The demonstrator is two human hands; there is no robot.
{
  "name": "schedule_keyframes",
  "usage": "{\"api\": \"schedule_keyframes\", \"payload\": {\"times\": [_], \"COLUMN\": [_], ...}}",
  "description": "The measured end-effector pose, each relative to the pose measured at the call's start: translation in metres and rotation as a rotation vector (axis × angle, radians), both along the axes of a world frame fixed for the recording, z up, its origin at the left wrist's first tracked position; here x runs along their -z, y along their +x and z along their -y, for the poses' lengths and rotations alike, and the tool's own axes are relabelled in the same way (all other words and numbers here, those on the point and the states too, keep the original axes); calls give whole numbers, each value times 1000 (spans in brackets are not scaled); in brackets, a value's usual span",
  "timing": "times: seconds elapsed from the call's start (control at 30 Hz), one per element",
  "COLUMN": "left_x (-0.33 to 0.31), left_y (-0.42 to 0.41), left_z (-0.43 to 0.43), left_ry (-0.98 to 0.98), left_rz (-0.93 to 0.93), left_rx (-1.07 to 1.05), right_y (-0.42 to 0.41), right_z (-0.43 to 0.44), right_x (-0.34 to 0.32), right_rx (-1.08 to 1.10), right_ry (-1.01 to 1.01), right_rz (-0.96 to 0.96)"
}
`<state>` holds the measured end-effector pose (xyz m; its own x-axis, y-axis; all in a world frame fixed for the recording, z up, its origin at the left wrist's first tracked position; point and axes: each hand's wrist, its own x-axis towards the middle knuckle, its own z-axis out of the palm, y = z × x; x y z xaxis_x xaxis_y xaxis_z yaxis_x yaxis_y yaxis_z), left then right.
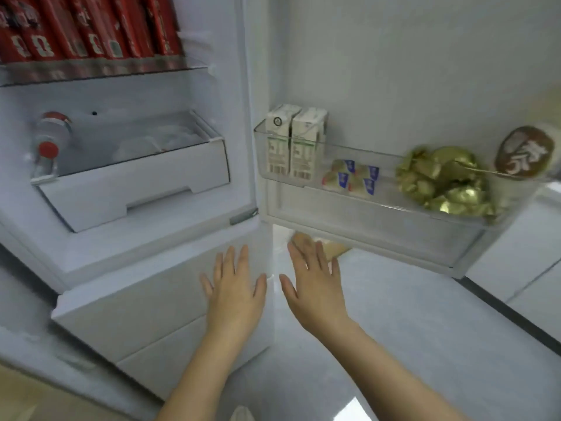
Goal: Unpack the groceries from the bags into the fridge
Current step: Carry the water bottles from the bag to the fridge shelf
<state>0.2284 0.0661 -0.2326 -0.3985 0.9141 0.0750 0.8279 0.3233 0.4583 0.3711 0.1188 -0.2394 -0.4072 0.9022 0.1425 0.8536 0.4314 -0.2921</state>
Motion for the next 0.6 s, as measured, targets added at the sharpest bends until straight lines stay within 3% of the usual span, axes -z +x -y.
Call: {"api": "schedule_keyframes", "payload": {"times": [0.3, 0.6], "left_x": [11, 30], "left_y": [132, 274], "left_z": [11, 8], "left_ry": [-22, -50], "left_rz": [-209, -242], "left_rx": [352, 772], "right_y": [141, 276], "right_z": [57, 110], "right_x": [15, 33], "right_rx": [380, 810], "right_ry": [3, -102], "right_rz": [44, 86]}}
